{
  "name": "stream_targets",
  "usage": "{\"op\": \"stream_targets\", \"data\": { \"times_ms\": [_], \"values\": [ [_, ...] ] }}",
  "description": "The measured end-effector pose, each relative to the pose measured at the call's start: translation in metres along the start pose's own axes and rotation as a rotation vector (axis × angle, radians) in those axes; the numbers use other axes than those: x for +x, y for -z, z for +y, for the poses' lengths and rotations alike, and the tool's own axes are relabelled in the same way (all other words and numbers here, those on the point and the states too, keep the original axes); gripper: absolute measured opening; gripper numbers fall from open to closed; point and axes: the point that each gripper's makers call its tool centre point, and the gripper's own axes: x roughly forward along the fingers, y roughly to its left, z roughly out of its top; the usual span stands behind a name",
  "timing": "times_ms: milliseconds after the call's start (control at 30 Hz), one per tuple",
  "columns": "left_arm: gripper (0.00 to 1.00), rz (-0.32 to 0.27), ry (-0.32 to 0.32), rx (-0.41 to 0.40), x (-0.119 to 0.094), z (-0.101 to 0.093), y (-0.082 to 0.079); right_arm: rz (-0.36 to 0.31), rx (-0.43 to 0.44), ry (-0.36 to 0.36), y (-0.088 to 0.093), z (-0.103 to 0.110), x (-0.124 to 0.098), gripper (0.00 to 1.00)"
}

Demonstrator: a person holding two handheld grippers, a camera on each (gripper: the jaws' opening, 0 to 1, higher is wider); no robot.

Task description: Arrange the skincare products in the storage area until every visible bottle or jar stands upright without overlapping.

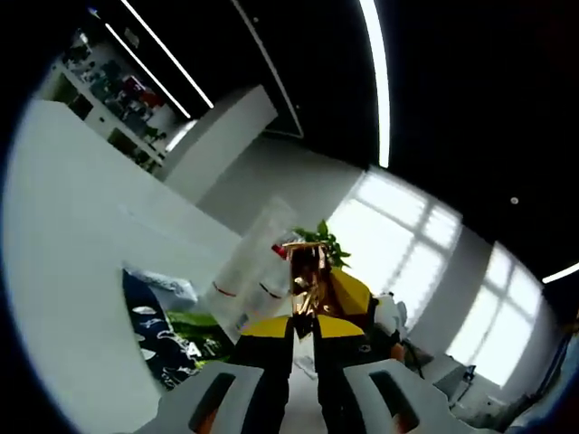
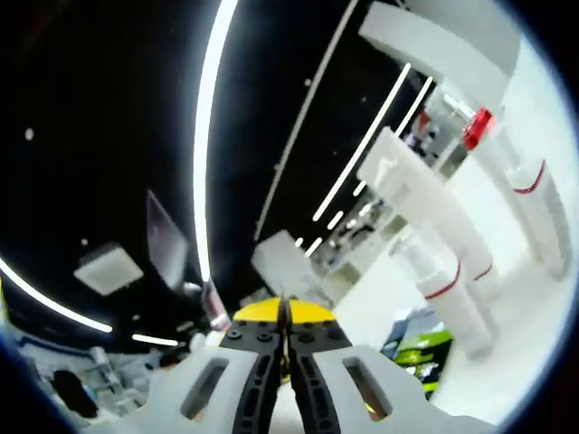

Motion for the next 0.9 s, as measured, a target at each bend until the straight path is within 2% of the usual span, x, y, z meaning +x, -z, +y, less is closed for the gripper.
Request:
{"op": "stream_targets", "data": {
  "times_ms": [100, 267, 533, 900],
  "values": [
    [0.05, -0.012, 0.011, -0.025, -0.002, -0.002, -0.003, -0.004, 0.008, 0.005, 0.000, -0.002, 0.000, 0.00],
    [0.04, -0.041, 0.005, -0.018, -0.005, -0.002, -0.009, 0.006, 0.020, 0.008, 0.003, -0.004, 0.001, 0.00],
    [0.05, -0.111, -0.021, -0.046, -0.011, 0.007, -0.023, 0.045, 0.027, 0.007, 0.013, -0.002, 0.001, 0.00],
    [0.05, -0.107, -0.042, -0.047, -0.010, 0.008, -0.021, 0.055, 0.034, 0.021, 0.017, -0.003, 0.000, 0.00]
  ]
}}
